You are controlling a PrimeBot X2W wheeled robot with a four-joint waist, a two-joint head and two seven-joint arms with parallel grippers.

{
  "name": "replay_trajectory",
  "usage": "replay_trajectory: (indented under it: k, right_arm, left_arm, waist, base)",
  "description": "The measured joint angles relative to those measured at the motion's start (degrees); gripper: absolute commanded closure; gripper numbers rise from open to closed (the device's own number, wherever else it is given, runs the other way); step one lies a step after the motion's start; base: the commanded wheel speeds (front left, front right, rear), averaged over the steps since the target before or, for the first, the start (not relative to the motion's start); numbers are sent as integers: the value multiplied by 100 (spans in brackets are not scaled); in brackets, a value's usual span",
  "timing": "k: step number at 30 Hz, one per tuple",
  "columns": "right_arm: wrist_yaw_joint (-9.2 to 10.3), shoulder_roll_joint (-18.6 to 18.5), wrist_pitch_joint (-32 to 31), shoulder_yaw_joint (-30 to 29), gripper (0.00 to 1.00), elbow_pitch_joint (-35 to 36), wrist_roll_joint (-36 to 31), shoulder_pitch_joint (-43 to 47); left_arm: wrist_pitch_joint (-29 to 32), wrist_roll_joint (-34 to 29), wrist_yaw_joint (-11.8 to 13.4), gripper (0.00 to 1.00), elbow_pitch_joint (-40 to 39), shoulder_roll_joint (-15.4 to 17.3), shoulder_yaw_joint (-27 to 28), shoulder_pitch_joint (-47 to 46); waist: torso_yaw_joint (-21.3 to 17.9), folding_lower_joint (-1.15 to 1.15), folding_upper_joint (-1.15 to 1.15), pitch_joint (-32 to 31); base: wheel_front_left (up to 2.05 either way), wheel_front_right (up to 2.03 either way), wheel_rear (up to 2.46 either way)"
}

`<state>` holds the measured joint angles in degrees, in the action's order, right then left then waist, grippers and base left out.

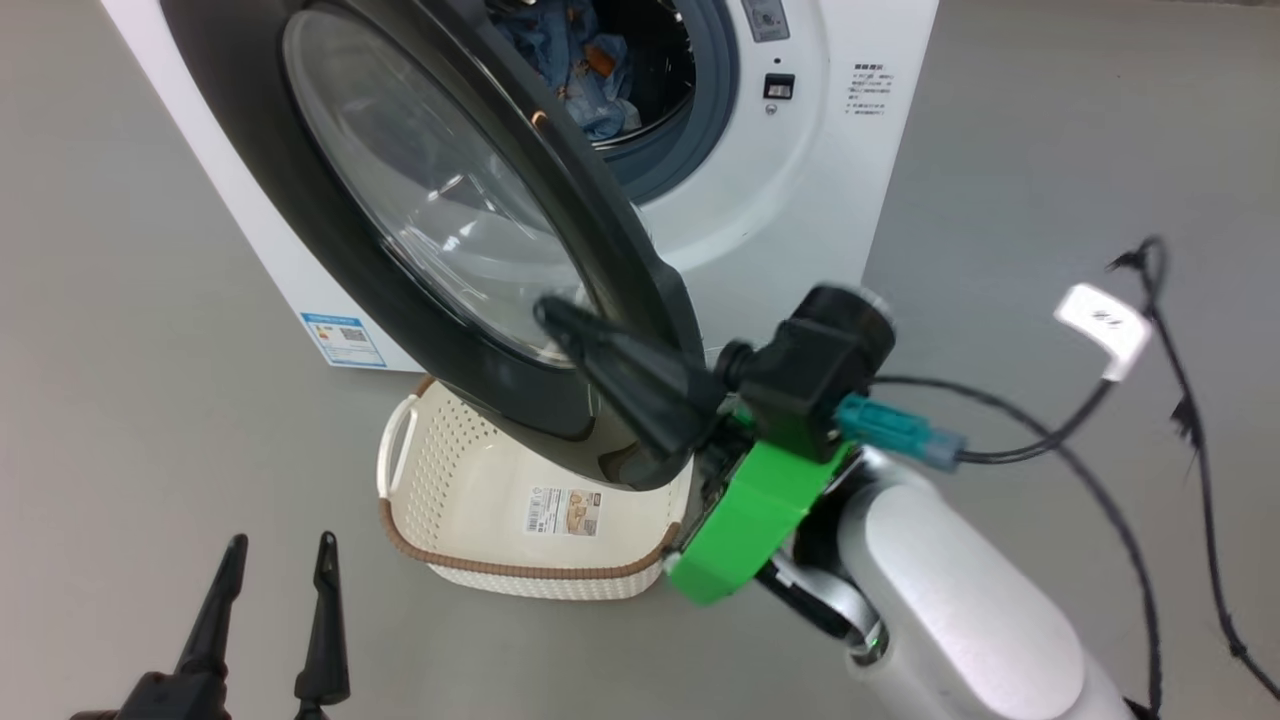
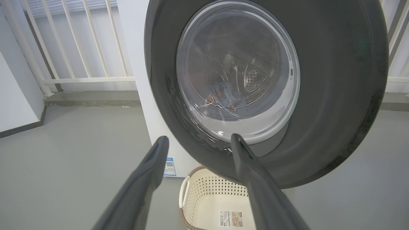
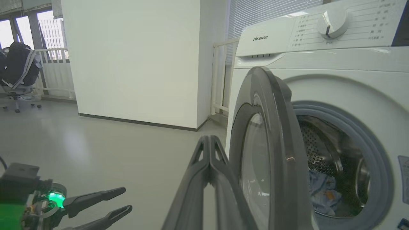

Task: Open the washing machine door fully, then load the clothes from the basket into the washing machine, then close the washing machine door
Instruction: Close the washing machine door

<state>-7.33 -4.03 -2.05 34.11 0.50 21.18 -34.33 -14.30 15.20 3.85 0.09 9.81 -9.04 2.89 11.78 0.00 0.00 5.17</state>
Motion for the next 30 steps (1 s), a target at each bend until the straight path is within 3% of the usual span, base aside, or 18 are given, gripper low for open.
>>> replay_trajectory:
  k: [11, 30]
  right_arm:
    - [0, -5, 169, 81, 100, -991, 337, 77]
    - [0, -8, 570, -30, 100, -2269, 511, -728]
  left_arm:
    - [0, -51, -7, 0, 24, -34, -24, -5]
    - [-24, -62, -24, 0, 36, -80, -25, -111]
  waist:
    - [46, 0, 0, 10]
    - [71, 0, 0, 108]
  base:
    - [0, 0, 0]
    - [0, 0, 0]
